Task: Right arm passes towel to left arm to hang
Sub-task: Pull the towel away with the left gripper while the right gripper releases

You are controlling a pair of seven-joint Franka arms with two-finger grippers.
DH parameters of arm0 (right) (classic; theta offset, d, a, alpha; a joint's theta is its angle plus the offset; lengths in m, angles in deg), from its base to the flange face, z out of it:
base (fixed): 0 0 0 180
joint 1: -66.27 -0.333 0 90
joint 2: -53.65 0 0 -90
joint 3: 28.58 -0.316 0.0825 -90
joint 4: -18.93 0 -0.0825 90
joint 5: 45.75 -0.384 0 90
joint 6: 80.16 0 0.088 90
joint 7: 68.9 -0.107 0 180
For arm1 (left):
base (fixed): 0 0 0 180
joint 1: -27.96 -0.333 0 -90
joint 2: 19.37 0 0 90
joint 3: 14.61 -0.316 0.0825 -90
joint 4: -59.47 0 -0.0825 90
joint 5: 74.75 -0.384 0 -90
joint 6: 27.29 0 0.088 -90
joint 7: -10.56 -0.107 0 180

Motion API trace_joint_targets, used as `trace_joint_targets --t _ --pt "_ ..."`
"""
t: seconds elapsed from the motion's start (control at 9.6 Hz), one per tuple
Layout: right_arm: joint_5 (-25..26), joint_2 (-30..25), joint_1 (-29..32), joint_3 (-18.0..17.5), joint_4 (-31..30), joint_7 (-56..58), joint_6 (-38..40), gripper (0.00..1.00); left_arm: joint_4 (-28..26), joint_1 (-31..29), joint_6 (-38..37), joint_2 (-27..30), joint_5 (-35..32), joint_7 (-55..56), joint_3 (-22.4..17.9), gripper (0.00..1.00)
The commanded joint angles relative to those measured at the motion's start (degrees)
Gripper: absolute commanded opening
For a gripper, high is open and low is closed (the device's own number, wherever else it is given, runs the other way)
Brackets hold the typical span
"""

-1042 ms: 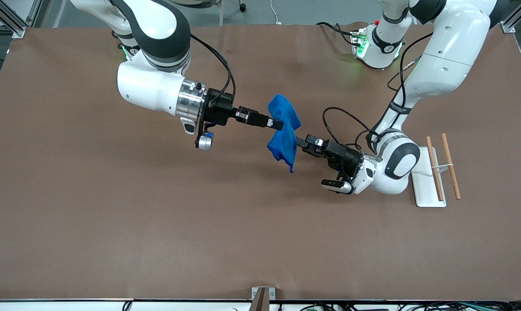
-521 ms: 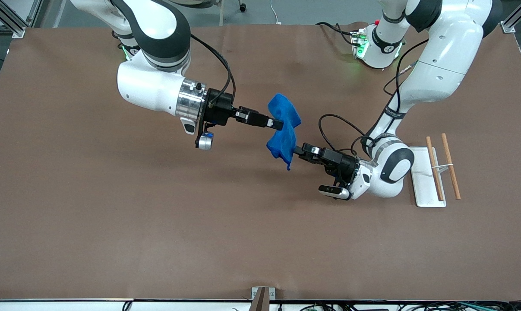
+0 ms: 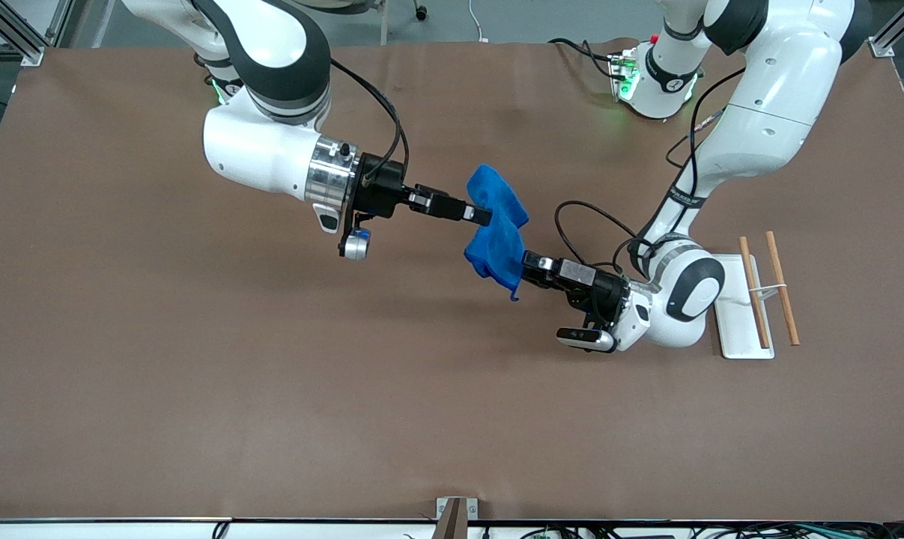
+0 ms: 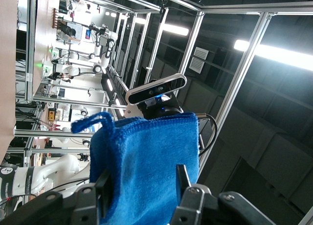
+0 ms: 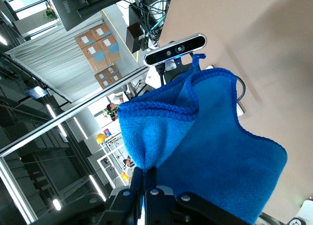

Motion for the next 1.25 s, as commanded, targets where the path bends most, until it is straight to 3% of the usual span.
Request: trace_joint_targets --t 0.0,0.21,0.31,0.62,0.73,0.83,1.15 --pt "-1.50 0.41 -0.09 -0.52 0.77 0.32 -0.47 0.00 0.36 -0.06 0.48 -1.27 -0.28 -1.26 -0.23 0.34" --pt "-1.50 0.41 0.00 -0.43 0.77 0.32 -0.47 0.00 0.28 0.03 0.39 -1.27 -0.37 -1.26 -0.23 0.05" --pt "-1.50 0.41 0.00 -0.43 0.77 0.32 -0.47 0.00 0.28 0.03 0.39 -1.18 -0.37 -1.18 -0.23 0.00" --pt "-1.50 0.41 0.00 -0.43 0.77 0.32 -0.47 0.00 0.36 -0.24 0.83 0.22 -0.37 0.84 -0.40 0.00" --pt "-1.50 0.41 0.08 -0.43 0.77 0.14 -0.38 0.11 0.36 -0.15 1.27 1.44 -0.37 2.85 -0.84 0.00" --pt "-1.42 -0.11 0.00 -0.43 0.16 -0.03 -0.64 0.99 0.36 -0.50 3.19 2.85 -0.45 5.04 -0.93 0.00" --pt "2.17 -2.39 4.90 -0.08 -3.78 0.14 0.15 1.00 0.36 -0.94 10.64 8.11 -3.85 14.44 -1.37 0.00"
